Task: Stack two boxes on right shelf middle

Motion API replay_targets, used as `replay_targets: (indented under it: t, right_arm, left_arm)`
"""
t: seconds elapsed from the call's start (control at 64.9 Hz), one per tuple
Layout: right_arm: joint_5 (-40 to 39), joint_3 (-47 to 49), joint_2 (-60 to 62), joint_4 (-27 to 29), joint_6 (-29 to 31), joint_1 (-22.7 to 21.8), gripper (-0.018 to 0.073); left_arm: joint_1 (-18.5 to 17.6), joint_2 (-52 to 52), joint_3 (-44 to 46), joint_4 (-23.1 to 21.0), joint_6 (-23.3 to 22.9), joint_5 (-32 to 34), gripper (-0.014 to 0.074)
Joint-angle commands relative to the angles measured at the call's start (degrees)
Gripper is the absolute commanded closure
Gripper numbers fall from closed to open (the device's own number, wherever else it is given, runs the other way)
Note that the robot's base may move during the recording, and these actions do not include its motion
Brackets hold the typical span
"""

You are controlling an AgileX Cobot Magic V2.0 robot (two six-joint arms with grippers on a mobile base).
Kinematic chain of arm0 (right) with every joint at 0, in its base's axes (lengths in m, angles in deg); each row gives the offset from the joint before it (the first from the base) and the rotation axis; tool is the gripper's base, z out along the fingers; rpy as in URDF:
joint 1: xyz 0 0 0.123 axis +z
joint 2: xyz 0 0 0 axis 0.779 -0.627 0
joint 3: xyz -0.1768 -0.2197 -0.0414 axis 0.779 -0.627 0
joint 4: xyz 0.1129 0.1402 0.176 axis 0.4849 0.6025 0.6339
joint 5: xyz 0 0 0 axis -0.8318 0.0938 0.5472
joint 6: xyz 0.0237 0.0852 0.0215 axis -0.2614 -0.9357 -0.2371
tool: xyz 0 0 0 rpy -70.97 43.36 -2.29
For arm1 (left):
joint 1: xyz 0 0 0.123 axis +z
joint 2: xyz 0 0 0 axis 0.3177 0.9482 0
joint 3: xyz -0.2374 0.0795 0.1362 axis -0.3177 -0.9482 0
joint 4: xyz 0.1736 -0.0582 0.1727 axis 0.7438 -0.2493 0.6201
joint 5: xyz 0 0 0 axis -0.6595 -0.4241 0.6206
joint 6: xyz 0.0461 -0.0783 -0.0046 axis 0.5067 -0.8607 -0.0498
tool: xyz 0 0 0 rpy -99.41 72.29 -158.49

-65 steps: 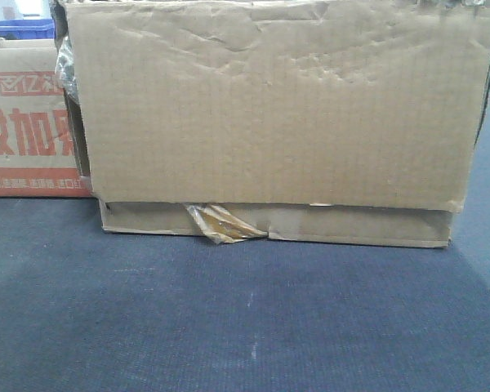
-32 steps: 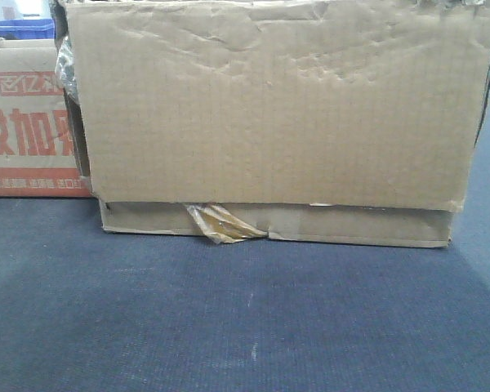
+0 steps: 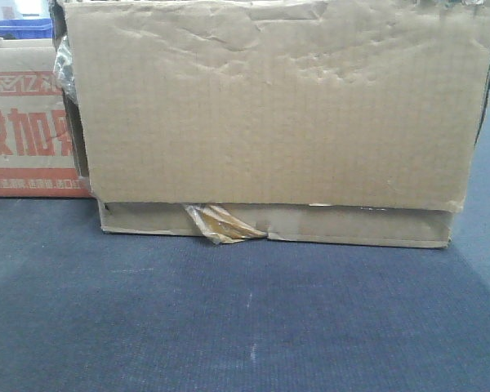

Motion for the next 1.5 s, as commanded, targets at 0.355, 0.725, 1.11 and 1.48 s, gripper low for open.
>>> replay_targets:
  t: [0.355, 0.725, 1.11, 1.48]
  right_arm:
    - [13.5, 28.3, -6.7, -0.6, 0.0, -0.2, 0.0721]
    - [17.5, 39.4, -26.4, -0.6, 0.0, -0.2, 0.0200]
    - [16.8, 39.3, -30.6, -0.6, 0.0, -0.2, -0.0009]
    - [16.8, 39.3, -30.6, -0.6, 0.0, 0.1, -0.0009]
  left_arm:
    - [-0.3, 7.7, 28.1, 0.9, 0.1, -20.4, 0.0707]
    - [-0.3, 28.3, 43.5, 0.9, 0.1, -36.4, 0.0377]
    - [-1.4, 39.4, 50.4, 1.5, 0.1, -38.2, 0.0018]
    - [-0.2, 70.2, 79.5, 3.5, 1.9, -53.8, 0.0019]
